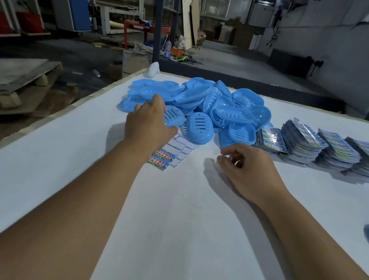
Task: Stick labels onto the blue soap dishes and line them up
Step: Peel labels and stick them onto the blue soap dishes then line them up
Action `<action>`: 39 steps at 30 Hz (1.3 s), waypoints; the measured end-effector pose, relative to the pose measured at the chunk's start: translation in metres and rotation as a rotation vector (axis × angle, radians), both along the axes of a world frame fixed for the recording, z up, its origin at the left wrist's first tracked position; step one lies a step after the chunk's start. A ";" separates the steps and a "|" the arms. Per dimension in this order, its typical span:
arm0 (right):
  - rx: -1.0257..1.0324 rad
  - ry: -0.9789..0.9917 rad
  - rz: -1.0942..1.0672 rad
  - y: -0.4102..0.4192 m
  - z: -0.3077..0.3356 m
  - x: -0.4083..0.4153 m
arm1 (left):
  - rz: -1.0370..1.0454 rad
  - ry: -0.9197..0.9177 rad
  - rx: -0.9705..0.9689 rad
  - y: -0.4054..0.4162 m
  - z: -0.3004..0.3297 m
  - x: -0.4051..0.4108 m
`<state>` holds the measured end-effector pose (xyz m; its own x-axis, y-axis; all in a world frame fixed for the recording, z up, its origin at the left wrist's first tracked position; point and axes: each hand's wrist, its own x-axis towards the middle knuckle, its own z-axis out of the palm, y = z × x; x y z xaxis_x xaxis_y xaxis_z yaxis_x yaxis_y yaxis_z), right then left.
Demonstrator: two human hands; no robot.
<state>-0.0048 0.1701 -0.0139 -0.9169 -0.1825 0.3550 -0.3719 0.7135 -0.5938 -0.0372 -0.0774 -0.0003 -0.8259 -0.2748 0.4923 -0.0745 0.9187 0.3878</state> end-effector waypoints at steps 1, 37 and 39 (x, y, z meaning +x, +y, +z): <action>-0.013 0.011 -0.006 0.000 0.001 0.000 | -0.043 0.028 0.010 0.002 0.004 0.003; -0.370 0.091 -0.296 0.023 0.018 -0.011 | -0.097 -0.442 -0.119 0.013 0.013 0.021; -0.367 0.090 -0.292 0.022 0.018 -0.011 | -0.084 -0.478 -0.132 0.012 0.010 0.021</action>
<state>-0.0153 0.1925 0.0044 -0.8738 0.2302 0.4283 -0.2487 0.5452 -0.8006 -0.0163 -0.0650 0.0094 -0.9841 -0.1589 0.0790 -0.1396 0.9680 0.2086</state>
